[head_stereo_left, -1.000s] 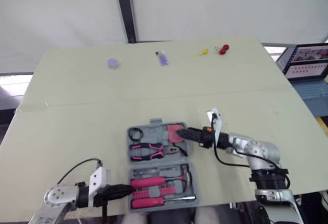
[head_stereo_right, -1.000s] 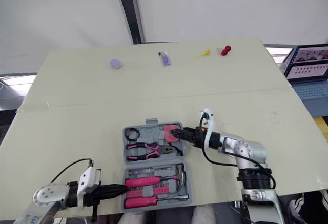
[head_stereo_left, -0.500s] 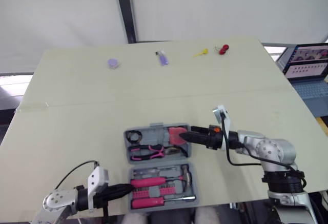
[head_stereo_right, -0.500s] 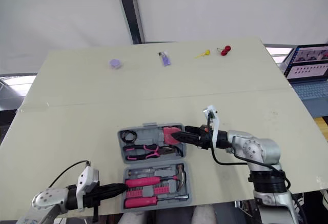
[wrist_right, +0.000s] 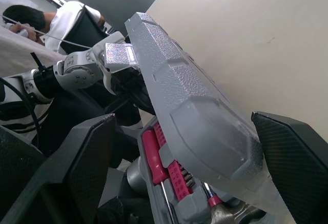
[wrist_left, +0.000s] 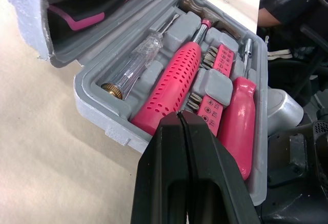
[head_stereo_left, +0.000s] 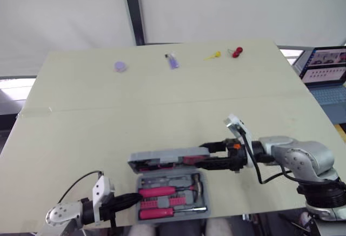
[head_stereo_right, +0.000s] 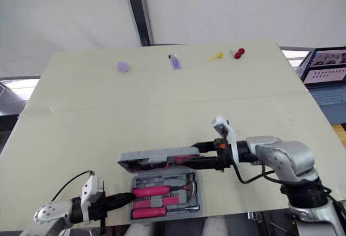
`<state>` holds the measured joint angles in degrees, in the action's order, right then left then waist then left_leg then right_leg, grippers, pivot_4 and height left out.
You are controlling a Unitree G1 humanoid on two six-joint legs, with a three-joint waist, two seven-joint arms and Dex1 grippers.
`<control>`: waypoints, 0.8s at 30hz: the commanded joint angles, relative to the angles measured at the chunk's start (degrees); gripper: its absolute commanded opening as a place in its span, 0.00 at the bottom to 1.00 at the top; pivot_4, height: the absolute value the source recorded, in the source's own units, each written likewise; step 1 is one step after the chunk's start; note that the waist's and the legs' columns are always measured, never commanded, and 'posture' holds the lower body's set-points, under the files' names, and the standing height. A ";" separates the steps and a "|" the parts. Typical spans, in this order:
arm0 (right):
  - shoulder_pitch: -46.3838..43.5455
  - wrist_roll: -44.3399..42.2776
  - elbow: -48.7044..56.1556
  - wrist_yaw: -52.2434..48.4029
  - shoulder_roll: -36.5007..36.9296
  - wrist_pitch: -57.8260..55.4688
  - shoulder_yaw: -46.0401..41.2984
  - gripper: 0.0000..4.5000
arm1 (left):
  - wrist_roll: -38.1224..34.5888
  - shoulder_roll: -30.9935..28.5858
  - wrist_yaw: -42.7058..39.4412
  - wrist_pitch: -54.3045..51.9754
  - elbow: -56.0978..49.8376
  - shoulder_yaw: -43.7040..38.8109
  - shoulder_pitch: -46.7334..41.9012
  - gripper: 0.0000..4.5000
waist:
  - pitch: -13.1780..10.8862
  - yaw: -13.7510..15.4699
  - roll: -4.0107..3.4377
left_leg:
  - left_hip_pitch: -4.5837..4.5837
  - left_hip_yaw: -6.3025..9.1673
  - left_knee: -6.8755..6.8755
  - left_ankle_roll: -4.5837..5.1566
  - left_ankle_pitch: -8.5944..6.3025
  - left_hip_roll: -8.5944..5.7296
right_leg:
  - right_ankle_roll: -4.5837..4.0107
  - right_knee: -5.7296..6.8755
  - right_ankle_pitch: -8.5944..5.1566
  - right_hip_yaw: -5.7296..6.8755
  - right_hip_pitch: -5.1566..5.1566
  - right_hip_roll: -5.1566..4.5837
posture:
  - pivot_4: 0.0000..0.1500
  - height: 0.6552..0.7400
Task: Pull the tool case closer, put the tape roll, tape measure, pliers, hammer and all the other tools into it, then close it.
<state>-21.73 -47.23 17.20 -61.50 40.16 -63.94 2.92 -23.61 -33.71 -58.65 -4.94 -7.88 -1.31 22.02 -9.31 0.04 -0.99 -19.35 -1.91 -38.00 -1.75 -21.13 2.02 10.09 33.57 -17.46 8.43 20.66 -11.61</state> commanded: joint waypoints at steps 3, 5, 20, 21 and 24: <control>0.76 -1.16 3.75 -3.29 2.71 1.76 1.35 0.99 | -3.71 -3.33 -0.18 -7.11 -5.25 -2.63 2.90 0.00 | -0.15 -0.07 0.24 | 0.00 0.00 0.00 0.00 0.00 0.00 | 0.00 -0.01 0.00 0.00 0.01 0.01 | 1.00 1.00; 1.52 -1.29 4.17 -3.67 3.26 2.16 1.54 0.99 | -6.47 -6.52 -1.28 -10.51 -7.58 -5.82 3.39 0.00 | -0.22 -0.06 0.36 | -0.03 0.01 0.00 -0.01 -0.01 0.01 | 0.00 0.00 0.00 0.00 0.03 0.01 | 1.00 1.00; 13.53 0.35 5.22 -3.09 11.80 9.16 -9.35 0.99 | -9.81 -16.22 0.05 -18.36 -3.13 -20.93 -9.32 0.00 | -0.53 0.29 0.76 | -0.10 0.00 -0.04 0.02 -0.05 0.01 | -0.01 -0.05 0.01 0.01 0.02 0.02 | 1.00 1.00; 14.84 1.65 3.77 -2.95 12.29 11.10 -10.91 0.99 | -8.87 -16.29 0.68 -17.52 -2.46 -21.49 -9.98 0.00 | -0.54 0.30 0.78 | -0.10 0.00 -0.04 0.02 -0.05 0.01 | -0.01 -0.06 0.01 0.01 0.02 0.02 | 1.00 1.00; 19.52 4.87 0.37 -4.45 14.04 16.84 -15.65 1.00 | -8.12 -17.43 0.44 -17.82 -0.52 -23.49 -10.29 0.28 | -0.57 0.23 0.83 | -0.11 -0.04 -0.02 0.02 -0.05 0.01 | -0.01 -0.08 0.01 0.01 0.04 0.02 | 1.00 1.00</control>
<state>-3.24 -43.84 18.48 -65.05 53.43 -50.63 -9.44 -32.29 -50.31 -58.26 -23.19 -9.08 -22.18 11.75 -9.89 0.27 -0.16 -19.45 -1.95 -38.00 -1.73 -21.18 2.03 10.09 33.50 -17.46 8.44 20.70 -11.59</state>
